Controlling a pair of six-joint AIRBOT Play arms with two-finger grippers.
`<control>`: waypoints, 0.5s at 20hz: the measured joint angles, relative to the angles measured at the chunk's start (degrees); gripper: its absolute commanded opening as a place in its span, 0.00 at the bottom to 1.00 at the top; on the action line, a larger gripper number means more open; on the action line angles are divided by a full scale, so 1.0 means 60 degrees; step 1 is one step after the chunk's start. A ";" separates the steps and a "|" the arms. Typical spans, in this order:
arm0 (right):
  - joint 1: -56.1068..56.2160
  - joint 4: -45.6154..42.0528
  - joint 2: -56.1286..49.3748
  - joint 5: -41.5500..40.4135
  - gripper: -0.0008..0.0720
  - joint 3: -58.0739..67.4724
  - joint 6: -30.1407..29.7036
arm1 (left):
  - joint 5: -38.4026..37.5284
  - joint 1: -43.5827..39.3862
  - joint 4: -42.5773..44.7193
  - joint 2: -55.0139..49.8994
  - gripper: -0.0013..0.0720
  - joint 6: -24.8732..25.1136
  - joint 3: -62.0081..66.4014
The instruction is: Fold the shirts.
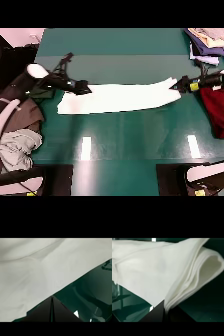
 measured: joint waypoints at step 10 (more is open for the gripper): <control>0.3140 0.0783 0.0783 0.0568 0.03 0.3916 0.1086 | 0.0259 -0.1956 0.0015 -0.4197 0.05 -0.0670 0.3297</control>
